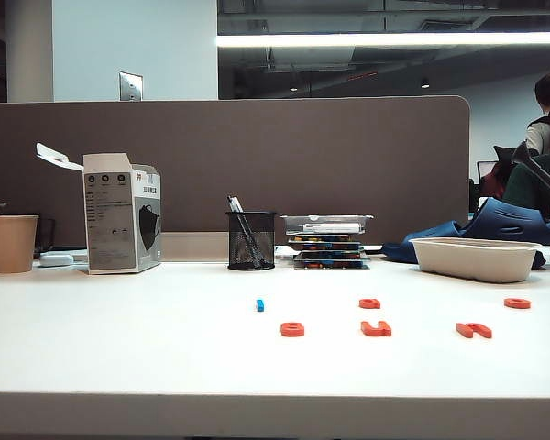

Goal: Select the appropriate letters from the row of letter magnets placed on the table to arrange into the word "sun".

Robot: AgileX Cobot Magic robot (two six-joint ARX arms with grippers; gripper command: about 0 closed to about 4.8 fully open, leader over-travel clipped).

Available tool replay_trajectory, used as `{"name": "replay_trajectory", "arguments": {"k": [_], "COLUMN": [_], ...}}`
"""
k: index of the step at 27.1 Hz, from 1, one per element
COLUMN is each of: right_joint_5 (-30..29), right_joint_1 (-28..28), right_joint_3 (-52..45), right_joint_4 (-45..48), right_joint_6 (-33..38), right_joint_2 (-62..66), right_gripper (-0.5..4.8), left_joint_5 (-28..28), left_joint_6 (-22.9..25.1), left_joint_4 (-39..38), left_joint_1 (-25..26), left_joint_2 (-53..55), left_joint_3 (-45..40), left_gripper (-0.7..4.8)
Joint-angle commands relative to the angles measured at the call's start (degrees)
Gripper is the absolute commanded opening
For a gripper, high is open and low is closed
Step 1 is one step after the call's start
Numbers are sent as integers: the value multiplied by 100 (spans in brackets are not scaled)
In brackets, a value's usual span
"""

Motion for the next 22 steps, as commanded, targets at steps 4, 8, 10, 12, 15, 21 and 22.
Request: {"name": "replay_trajectory", "arguments": {"k": [4, 8, 10, 12, 15, 21, 22], "right_joint_5": [44, 46, 52, 59, 44, 44, 44], "right_joint_1": [7, 7, 2, 2, 4, 4, 4], "right_joint_3": [-87, -87, -87, -87, -87, -87, -87], "right_joint_4": [48, 42, 48, 37, 35, 35, 35], "right_joint_6": [-151, -162, -164, -164, -164, -164, -164], "right_joint_2": [-4, -7, -7, -7, -7, -7, -7], "right_gripper": [-5, 28, 60, 60, 59, 59, 59], "left_joint_5": [103, 85, 87, 103, 101, 101, 101], "left_joint_6": [13, 20, 15, -4, 0, 0, 0], "left_joint_4": [872, 804, 804, 767, 734, 734, 734], "left_joint_1": [2, 2, 2, 2, 0, 2, 2], "left_joint_2": [-2, -4, -4, -4, -4, -4, -4], "left_joint_3": [-444, -483, -483, -483, -483, -483, -483], "left_gripper": [-5, -5, -5, -5, -5, -5, -5]}}
